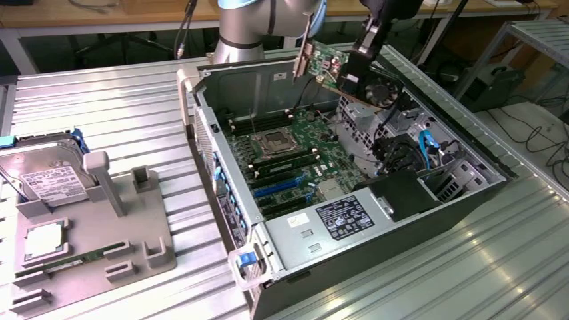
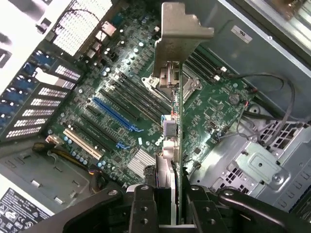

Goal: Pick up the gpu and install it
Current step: 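Insert the gpu into the slot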

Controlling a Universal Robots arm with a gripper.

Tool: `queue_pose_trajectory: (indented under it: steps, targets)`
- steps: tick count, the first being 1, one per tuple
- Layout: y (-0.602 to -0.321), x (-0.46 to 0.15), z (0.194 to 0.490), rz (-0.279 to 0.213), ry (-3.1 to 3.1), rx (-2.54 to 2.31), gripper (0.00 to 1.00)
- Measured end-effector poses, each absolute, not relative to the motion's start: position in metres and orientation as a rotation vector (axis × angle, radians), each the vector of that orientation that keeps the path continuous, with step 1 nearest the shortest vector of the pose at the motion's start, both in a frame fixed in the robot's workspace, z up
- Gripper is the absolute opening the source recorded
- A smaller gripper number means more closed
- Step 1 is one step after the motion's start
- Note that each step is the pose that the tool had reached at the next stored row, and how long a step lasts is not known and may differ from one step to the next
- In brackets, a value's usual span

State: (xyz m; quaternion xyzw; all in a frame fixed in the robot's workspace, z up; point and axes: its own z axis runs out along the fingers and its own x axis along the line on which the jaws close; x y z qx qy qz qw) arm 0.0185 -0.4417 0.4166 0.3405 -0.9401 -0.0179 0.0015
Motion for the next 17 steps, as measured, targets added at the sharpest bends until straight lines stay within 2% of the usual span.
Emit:
queue_pose_trajectory:
  steps: [17]
  targets:
    - [-0.4417,0.0183,0.4166,-0.055,-2.792,1.423,0.28]
